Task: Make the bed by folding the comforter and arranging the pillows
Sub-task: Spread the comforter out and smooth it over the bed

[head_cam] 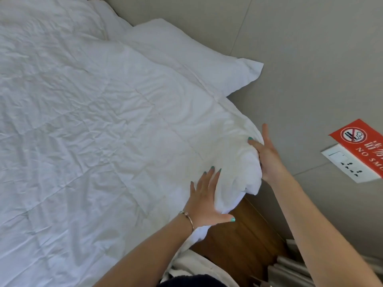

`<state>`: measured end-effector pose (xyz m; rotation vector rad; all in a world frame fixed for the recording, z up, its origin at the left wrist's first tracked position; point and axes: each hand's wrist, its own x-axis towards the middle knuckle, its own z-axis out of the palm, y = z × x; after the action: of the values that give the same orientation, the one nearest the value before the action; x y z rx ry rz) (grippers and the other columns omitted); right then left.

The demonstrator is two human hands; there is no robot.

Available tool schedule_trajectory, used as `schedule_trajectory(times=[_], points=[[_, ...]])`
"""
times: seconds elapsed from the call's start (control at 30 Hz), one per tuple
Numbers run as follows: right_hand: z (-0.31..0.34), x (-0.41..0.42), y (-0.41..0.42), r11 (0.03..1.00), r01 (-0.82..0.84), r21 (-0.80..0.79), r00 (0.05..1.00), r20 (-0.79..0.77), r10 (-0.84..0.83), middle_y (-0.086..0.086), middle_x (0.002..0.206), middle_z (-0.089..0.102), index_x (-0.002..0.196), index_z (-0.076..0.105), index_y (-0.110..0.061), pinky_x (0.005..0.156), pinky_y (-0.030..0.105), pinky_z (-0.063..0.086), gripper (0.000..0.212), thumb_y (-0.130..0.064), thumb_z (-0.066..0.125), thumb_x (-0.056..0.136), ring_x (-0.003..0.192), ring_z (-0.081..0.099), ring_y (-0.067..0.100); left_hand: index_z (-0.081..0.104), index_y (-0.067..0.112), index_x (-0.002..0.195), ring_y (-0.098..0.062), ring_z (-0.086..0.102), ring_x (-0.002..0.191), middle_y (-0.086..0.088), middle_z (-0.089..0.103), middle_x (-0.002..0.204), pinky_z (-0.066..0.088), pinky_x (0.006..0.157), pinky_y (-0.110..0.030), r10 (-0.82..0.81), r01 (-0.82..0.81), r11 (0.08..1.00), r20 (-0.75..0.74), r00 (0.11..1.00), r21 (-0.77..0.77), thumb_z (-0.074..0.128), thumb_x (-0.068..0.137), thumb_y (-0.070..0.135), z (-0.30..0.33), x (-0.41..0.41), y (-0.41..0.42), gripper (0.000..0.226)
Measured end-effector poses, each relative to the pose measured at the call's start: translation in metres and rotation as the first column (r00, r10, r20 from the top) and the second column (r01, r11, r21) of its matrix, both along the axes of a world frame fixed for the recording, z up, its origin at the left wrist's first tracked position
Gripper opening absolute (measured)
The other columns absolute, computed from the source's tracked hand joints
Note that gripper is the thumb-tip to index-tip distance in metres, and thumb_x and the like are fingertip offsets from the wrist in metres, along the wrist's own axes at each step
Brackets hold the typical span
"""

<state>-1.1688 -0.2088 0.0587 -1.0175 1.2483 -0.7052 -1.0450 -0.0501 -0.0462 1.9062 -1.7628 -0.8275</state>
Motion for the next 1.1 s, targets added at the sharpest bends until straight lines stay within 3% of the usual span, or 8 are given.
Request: schedule_trajectory(times=[0.1, 0.23, 0.33, 0.43, 0.6, 0.7, 0.87, 1.1], points=[[0.041, 0.004, 0.012, 0.992, -0.028, -0.123, 0.999, 0.024, 0.031, -0.027, 0.112, 0.066, 0.14, 0.027, -0.061, 0.074, 0.027, 0.058, 0.072, -0.017, 0.059, 0.093, 0.105, 0.067, 0.008, 0.011, 0.05, 0.144, -0.017, 0.038, 0.137, 0.006, 0.031, 0.153, 0.036, 0.112, -0.038, 0.177, -0.238, 0.956, -0.31, 0.934, -0.17, 0.052, 0.086, 0.05, 0.017, 0.007, 0.013, 0.071], [0.066, 0.019, 0.033, 0.894, -0.166, -0.417, 0.92, -0.391, -0.011, -0.001, 0.154, 0.028, 0.147, 0.025, -0.049, 0.114, 0.038, 0.032, 0.06, -0.039, 0.054, 0.096, 0.14, 0.033, 0.016, 0.024, 0.057, 0.138, -0.002, 0.048, 0.119, 0.019, 0.04, 0.136, 0.031, 0.094, 0.0, 0.096, -0.247, 0.915, -0.421, 0.902, -0.319, 0.033, 0.081, 0.024, 0.054, 0.071, 0.017, 0.067], [0.07, 0.05, 0.083, 0.489, -0.59, -0.643, 0.695, -0.712, -0.097, 0.006, 0.154, 0.015, 0.147, 0.025, -0.046, 0.117, 0.045, 0.014, 0.082, -0.07, 0.057, 0.075, 0.142, 0.016, 0.024, 0.042, 0.04, 0.137, -0.007, 0.052, 0.119, 0.011, 0.052, 0.134, 0.041, 0.098, -0.019, 0.052, -0.187, 0.917, -0.358, 0.932, -0.354, 0.04, 0.089, 0.009, 0.094, 0.111, 0.006, 0.057], [0.053, 0.082, 0.125, 0.175, -0.877, -0.447, 0.364, -0.857, -0.365, 0.009, 0.15, 0.035, 0.149, 0.023, -0.038, 0.113, 0.063, 0.011, 0.103, -0.076, 0.066, 0.063, 0.14, 0.029, 0.035, 0.046, 0.043, 0.129, -0.012, 0.059, 0.105, 0.009, 0.063, 0.121, 0.047, 0.085, -0.025, -0.043, -0.037, 0.948, -0.243, 0.969, -0.316, 0.041, 0.091, 0.015, 0.132, 0.127, 0.003, 0.047], [0.073, 0.114, 0.127, 0.079, -0.705, -0.705, 0.584, -0.64, -0.5, 0.004, 0.08, 0.071, 0.113, 0.067, -0.011, 0.078, 0.045, 0.056, 0.05, 0.001, 0.077, 0.065, 0.07, 0.068, 0.027, 0.036, 0.021, 0.117, -0.029, 0.06, 0.075, -0.001, 0.061, 0.091, 0.05, 0.064, -0.039, 0.011, -0.115, 0.919, -0.267, 0.964, -0.377, 0.05, 0.091, 0.009, 0.143, 0.152, 0.034, 0.032], [0.1, 0.14, 0.125, 0.109, -0.756, -0.646, 0.549, -0.716, -0.432, 0.003, 0.064, 0.065, 0.088, 0.074, -0.014, 0.04, 0.028, 0.042, 0.038, 0.007, 0.074, 0.057, 0.048, 0.06, 0.026, 0.022, 0.033, 0.133, -0.013, 0.057, 0.096, 0.014, 0.049, 0.12, 0.053, 0.071, -0.037, 0.225, -0.328, 0.894, -0.325, 0.918, -0.306, 0.068, 0.08, 0.029, 0.119, 0.148, 0.067, 0.07], [0.141, 0.176, 0.101, 0.26, -0.698, -0.668, 0.513, -0.719, -0.469, 0.008, 0.084, 0.069, 0.105, 0.068, -0.017, 0.059, 0.036, 0.043, 0.026, -0.011, 0.053, 0.085, 0.073, 0.064, 0.033, -0.002, 0.044, 0.143, -0.016, 0.052, 0.117, 0.013, 0.023, 0.142, 0.054, 0.073, -0.035, 0.417, -0.433, 0.894, -0.139, 0.898, -0.115, 0.068, 0.076, 0.014, 0.047, 0.15, 0.145, 0.101], [0.17, 0.221, 0.062, 0.277, -0.759, -0.589, 0.398, -0.757, -0.519, 0.006, 0.092, 0.065, 0.11, 0.057, -0.02, 0.062, 0.033, 0.037, 0.036, -0.002, 0.052, 0.08, 0.076, 0.063, 0.035, 0.025, 0.036, 0.15, -0.021, 0.06, 0.1, 0.002, 0.043, 0.136, 0.053, 0.055, -0.033, 0.581, -0.567, 0.813, 0.248, 0.775, -0.133, 0.059, 0.078, -0.001, 0.013, 0.3, 0.249, 0.088]])
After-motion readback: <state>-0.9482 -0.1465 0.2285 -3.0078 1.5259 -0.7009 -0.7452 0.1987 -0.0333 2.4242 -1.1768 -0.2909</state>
